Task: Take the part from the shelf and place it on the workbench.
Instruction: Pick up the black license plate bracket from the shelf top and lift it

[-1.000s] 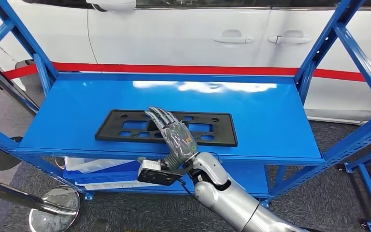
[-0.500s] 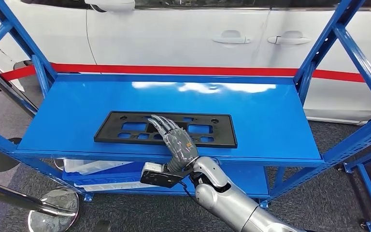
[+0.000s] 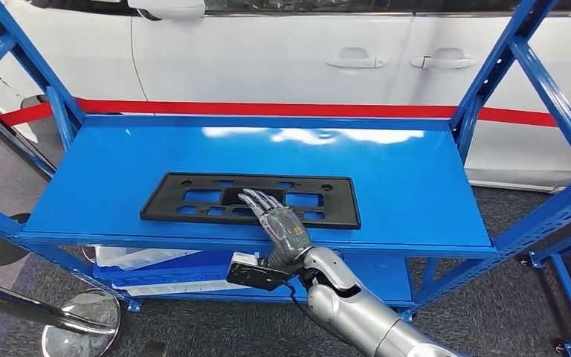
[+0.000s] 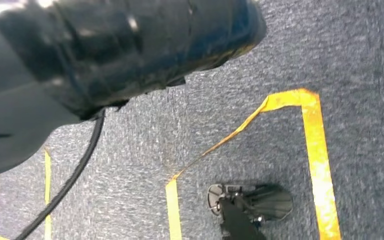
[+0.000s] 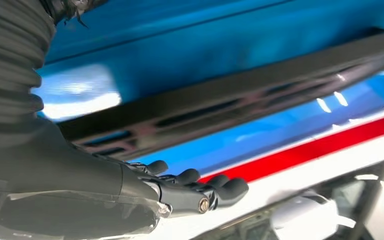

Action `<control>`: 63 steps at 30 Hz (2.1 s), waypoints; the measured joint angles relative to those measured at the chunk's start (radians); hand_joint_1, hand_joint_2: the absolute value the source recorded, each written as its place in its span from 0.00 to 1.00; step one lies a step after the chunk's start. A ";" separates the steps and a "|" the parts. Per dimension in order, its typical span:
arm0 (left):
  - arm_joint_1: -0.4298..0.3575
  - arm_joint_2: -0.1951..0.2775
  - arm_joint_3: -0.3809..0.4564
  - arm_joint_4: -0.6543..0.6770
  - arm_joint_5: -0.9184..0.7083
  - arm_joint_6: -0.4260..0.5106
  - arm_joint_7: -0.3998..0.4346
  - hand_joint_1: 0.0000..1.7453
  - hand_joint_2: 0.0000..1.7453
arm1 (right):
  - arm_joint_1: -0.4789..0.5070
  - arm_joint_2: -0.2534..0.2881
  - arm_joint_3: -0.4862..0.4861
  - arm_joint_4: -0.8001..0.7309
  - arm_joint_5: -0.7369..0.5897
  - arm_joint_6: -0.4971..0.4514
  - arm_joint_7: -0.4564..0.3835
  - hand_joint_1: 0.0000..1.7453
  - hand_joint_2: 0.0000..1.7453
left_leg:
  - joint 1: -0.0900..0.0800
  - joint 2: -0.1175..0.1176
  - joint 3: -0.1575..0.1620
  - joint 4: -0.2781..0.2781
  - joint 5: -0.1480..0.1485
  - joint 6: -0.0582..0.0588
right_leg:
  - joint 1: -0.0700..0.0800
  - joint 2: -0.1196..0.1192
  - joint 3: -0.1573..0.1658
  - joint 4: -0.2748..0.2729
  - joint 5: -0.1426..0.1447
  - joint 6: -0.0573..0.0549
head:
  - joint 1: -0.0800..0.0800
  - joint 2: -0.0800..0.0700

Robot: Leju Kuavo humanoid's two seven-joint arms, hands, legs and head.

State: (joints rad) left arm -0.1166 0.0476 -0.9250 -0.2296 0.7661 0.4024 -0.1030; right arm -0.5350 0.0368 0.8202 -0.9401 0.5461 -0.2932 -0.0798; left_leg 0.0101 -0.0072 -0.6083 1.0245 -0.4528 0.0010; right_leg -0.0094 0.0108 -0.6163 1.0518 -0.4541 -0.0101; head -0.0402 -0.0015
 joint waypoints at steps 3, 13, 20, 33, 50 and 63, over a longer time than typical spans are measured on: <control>0.000 0.001 0.000 0.000 0.000 -0.001 0.000 0.00 0.00 | -0.004 -0.002 0.000 0.017 0.006 -0.002 0.000 0.00 1.00 | 0.004 0.002 -0.019 0.048 -0.033 -0.014 | -0.003 -0.001 0.005 -0.009 0.006 -0.018 | -0.004 0.000; 0.000 0.004 -0.005 0.002 0.001 0.001 0.002 0.00 0.00 | -0.021 -0.004 0.000 0.080 0.034 -0.012 0.024 0.00 1.00 | -0.005 0.002 0.004 0.010 -0.004 0.004 | 0.010 -0.001 0.007 -0.010 0.007 -0.022 | -0.007 0.000; 0.001 0.004 -0.006 0.002 0.007 0.003 -0.001 0.00 0.00 | -0.030 -0.024 -0.005 0.101 0.031 -0.042 0.035 0.00 1.00 | -0.005 0.007 0.020 -0.030 0.011 0.033 | 0.011 -0.003 -0.053 0.120 -0.074 0.010 | -0.002 0.000; 0.001 0.004 -0.006 0.003 0.016 0.005 0.003 0.00 0.00 | -0.032 -0.060 -0.005 0.114 0.315 -0.188 0.186 0.00 1.00 | 0.000 0.003 -0.004 0.026 -0.025 -0.006 | -0.002 -0.004 0.011 -0.007 0.002 -0.015 | -0.004 0.000; 0.003 -0.002 -0.007 0.003 0.017 0.020 -0.002 0.00 0.00 | -0.018 -0.071 -0.049 0.124 0.404 -0.311 0.210 1.00 1.00 | -0.001 0.007 0.025 -0.023 0.002 0.034 | 0.004 -0.004 -0.043 0.097 -0.058 0.010 | -0.003 0.000; 0.000 -0.005 -0.025 0.003 -0.018 0.070 -0.058 0.00 0.00 | 0.000 -0.082 -0.070 0.120 0.412 -0.373 0.183 1.00 1.00 | -0.004 0.002 0.018 0.010 -0.027 0.003 | 0.004 -0.005 0.008 -0.014 0.010 -0.015 | -0.003 0.000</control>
State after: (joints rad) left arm -0.1168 0.0426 -0.9505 -0.2266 0.7484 0.4720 -0.1615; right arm -0.5351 -0.0455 0.7502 -0.8202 0.9578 -0.6657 0.1031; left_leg 0.0065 -0.0048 -0.5900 1.0349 -0.4801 0.0035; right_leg -0.0054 0.0059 -0.6080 1.0383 -0.4439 -0.0248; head -0.0435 -0.0015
